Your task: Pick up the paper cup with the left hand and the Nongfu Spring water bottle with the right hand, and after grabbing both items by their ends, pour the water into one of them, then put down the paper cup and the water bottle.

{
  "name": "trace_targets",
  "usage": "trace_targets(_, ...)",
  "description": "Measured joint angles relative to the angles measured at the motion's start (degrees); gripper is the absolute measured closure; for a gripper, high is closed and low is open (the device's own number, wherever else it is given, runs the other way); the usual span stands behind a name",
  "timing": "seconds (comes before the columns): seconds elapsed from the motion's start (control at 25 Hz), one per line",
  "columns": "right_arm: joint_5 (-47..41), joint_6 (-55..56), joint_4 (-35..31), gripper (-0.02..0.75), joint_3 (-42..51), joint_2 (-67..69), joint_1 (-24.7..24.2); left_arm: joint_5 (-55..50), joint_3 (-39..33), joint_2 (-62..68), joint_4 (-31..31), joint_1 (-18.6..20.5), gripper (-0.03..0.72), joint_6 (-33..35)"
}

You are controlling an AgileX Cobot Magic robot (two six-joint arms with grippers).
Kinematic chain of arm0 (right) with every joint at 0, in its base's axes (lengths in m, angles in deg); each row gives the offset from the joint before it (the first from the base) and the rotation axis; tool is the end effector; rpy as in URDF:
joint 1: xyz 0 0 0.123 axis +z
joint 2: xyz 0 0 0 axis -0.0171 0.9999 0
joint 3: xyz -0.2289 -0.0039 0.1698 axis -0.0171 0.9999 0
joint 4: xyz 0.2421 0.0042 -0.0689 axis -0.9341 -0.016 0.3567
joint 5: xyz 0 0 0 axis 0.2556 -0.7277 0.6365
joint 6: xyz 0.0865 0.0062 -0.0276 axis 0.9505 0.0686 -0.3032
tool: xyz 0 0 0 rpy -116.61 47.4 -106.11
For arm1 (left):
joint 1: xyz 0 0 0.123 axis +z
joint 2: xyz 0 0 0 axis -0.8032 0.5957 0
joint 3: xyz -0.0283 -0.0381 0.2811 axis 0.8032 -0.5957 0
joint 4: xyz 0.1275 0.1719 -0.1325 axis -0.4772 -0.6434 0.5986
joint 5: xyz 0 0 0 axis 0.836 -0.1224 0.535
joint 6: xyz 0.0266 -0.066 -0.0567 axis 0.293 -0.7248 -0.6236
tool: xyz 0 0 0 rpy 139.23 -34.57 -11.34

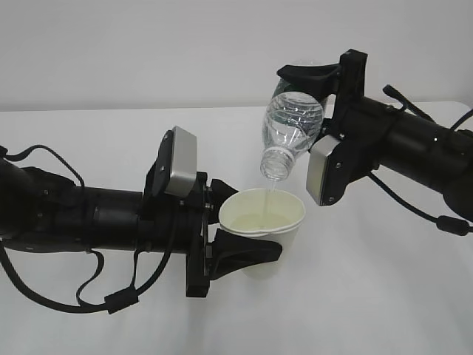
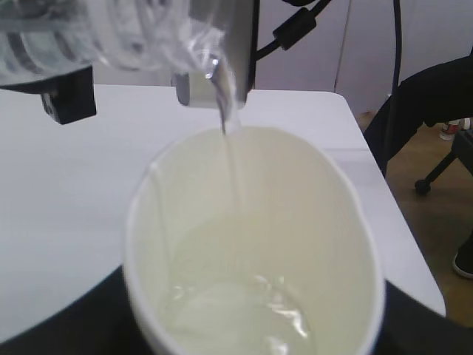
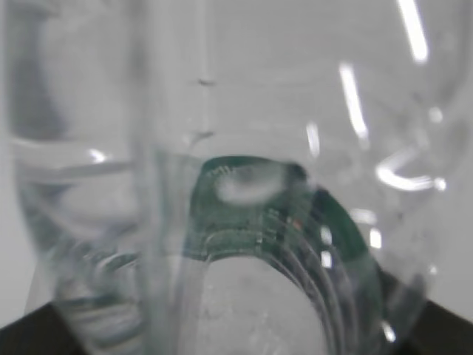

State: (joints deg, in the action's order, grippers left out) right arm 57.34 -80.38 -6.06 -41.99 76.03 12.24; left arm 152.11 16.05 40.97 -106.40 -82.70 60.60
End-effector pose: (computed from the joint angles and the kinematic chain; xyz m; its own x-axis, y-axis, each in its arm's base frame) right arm 0.3286 0.1267 0.1951 0.7002 -0.7000 0.1403 0.1114 -0.0870 -0.9900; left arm 0.2571 -0.2292 0.1386 -0.0182 0.1894 -0.9817 0.9969 0.0782 -0.0034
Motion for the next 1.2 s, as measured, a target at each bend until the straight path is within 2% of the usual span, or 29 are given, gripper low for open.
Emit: trace_targets(1.2, 0.8, 0.0, -0.1, 0.255, 0.0, 0.0, 0.0, -0.1, 0.0, 0.0, 0.0, 0.0, 0.260, 0.0)
